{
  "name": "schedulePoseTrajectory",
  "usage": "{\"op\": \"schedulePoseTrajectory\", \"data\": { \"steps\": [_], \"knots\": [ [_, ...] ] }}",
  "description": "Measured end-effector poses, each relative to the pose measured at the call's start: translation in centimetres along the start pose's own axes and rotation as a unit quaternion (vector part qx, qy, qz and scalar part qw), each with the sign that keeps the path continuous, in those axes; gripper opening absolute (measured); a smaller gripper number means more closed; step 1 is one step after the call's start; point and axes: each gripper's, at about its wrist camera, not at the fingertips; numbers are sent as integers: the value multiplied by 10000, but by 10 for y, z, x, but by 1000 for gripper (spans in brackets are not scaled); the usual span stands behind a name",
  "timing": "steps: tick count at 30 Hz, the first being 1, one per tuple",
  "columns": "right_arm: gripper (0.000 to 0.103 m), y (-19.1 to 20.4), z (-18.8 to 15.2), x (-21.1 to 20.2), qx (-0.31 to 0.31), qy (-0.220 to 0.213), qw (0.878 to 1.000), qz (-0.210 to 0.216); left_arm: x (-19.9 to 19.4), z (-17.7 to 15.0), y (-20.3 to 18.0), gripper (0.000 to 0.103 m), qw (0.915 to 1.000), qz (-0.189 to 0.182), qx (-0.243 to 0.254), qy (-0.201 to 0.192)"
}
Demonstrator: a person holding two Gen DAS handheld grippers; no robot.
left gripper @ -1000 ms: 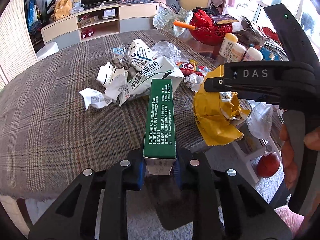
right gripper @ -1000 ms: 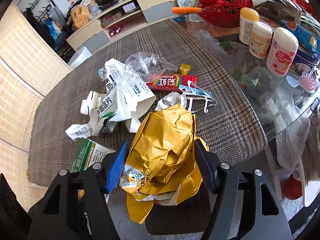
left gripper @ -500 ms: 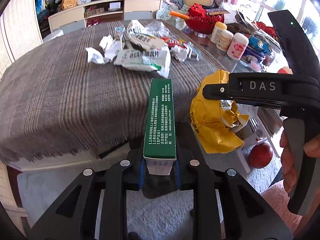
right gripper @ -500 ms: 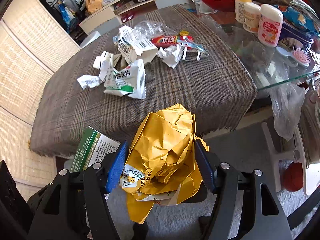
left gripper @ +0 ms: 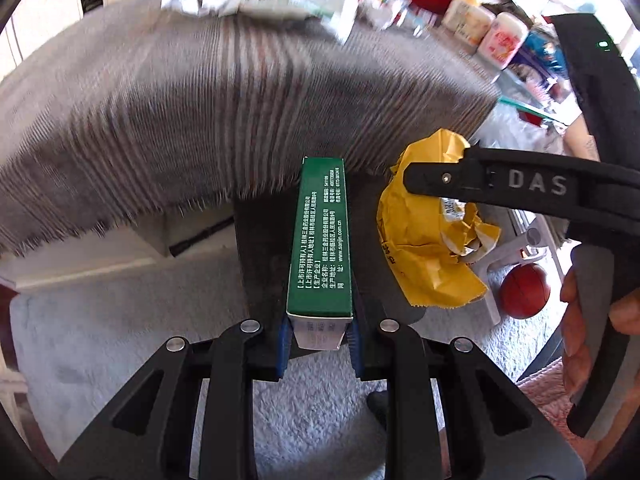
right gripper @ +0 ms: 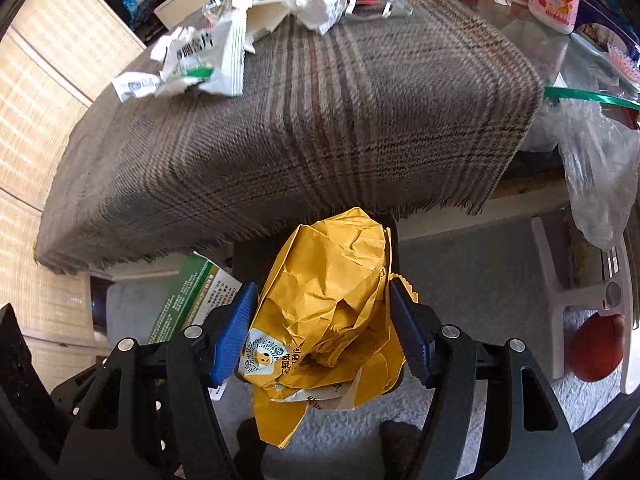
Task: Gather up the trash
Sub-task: 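Carry the yellow wrapper and green box down to the bin while opening both tools to drop them, then grasp the white-green medicine packet with the left tool while the right tool grasps the blue plastic tag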
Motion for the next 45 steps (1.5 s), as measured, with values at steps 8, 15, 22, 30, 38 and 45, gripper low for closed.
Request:
{"op": "schedulePoseTrajectory", "data": {
  "steps": [8,15,22,30,38,45],
  "knots": [
    [69,3,-3,30,-189,235,9995,-71,37,-1,6,23,9990,-100,-124,416],
    [78,-6,6,34,28,280,9996,-21,40,6,5,41,9992,19,-82,384],
    [88,-17,11,28,157,147,9996,-183,29,5,15,49,9995,42,-143,276],
    [99,-32,13,-1,108,-253,9988,-410,4,3,25,76,9996,190,-215,9],
    [99,-38,34,-39,292,-689,9969,-228,-28,21,22,88,9987,271,-180,-396],
    [99,-41,74,-57,280,-990,9943,-275,-40,68,17,90,9962,373,-207,-761]
  ]
}}
Point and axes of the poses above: each gripper's, at about its wrist camera, not at the fingertips, and x roughly the way its jaws point, y to its left, z to its top, and after that the axes turned 2 degrees about -y, right-handed
